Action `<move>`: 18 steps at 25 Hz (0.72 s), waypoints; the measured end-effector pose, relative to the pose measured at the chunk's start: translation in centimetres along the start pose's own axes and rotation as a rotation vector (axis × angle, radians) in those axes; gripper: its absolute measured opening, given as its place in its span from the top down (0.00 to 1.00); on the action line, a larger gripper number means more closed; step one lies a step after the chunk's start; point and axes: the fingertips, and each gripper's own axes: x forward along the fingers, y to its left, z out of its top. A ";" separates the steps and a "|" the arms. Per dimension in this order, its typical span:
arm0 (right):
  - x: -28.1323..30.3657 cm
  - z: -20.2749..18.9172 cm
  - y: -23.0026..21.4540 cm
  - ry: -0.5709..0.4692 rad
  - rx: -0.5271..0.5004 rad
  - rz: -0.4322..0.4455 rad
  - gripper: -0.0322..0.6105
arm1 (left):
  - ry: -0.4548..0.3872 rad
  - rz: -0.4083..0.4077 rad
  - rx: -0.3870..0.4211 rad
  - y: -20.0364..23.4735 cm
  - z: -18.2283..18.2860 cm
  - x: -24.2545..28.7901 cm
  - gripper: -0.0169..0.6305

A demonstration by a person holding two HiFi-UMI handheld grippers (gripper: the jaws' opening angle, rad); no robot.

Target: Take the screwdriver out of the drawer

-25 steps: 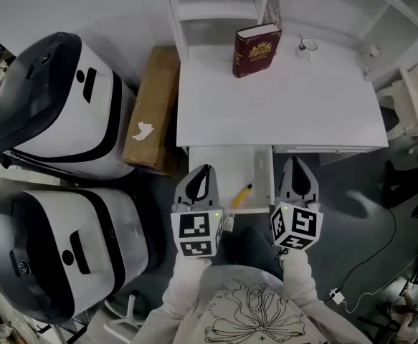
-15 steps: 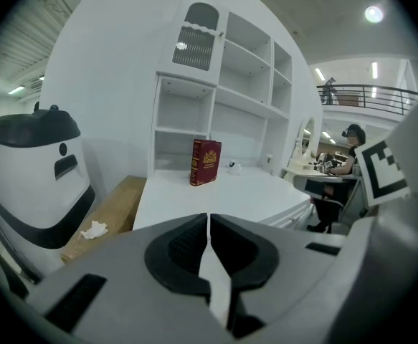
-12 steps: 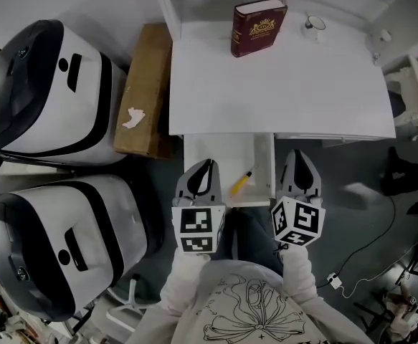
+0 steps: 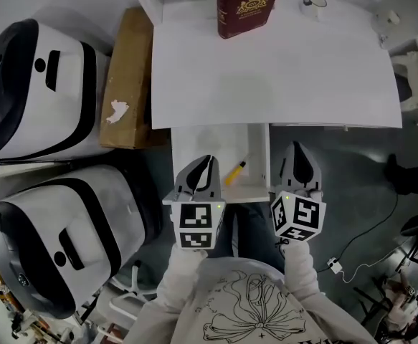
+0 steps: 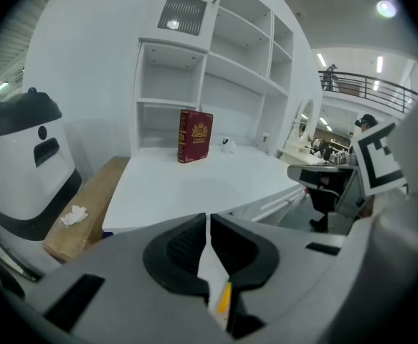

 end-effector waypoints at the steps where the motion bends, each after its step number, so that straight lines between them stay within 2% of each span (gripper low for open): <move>1: 0.1 -0.4 -0.3 0.007 0.001 0.000 0.95 | 0.012 -0.007 -0.001 -0.3 -0.3 0.4 0.95; 5: 0.8 -1.7 -1.4 0.032 0.005 0.000 0.95 | 0.058 -0.053 -0.027 -1.3 -1.8 2.0 0.95; 18: 1.5 -5.9 -4.9 0.102 0.052 -0.012 0.95 | 0.260 -0.150 0.023 -4.3 -7.8 6.6 0.95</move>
